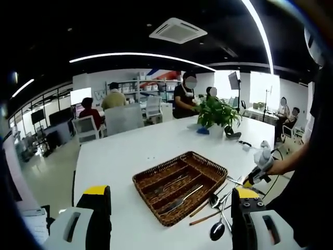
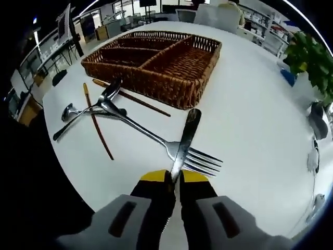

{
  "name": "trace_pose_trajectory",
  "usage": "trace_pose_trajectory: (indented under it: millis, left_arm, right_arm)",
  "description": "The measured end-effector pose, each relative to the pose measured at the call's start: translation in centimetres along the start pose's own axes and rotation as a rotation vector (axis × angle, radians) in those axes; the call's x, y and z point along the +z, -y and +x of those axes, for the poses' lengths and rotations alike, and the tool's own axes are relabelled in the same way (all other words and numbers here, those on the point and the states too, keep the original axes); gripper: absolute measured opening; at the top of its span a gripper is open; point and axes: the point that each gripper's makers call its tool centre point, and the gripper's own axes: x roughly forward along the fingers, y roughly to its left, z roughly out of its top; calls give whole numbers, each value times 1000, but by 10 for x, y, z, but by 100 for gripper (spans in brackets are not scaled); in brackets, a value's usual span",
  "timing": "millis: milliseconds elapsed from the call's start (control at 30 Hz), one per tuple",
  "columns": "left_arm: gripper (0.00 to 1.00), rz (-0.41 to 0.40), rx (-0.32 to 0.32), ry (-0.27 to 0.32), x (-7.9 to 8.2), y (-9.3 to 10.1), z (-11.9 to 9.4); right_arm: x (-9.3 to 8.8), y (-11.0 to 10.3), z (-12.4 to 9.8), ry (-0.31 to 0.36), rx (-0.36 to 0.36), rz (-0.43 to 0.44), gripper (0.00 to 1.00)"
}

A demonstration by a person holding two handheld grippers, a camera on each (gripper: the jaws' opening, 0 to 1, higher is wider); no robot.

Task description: Arrange the knives, forks, and spoons in their matching storage slots by inserting each utensil handle-first until every utensil is classified and aligned in the correct compartment

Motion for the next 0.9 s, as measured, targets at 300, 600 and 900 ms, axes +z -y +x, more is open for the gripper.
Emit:
trace_pose_trajectory:
  millis: [300, 600, 900]
  left_arm:
    - [100, -2, 0, 1, 0, -4, -1]
    - [100, -2, -2, 1, -1, -5, -2]
    - [100, -3, -1, -4, -3, -8, -4]
  right_arm:
    - [-9, 11, -4, 11, -10, 82, 2]
    - [-8, 7, -8, 29, 30, 110, 2]
    - [-7, -5, -9, 51, 88, 134, 2]
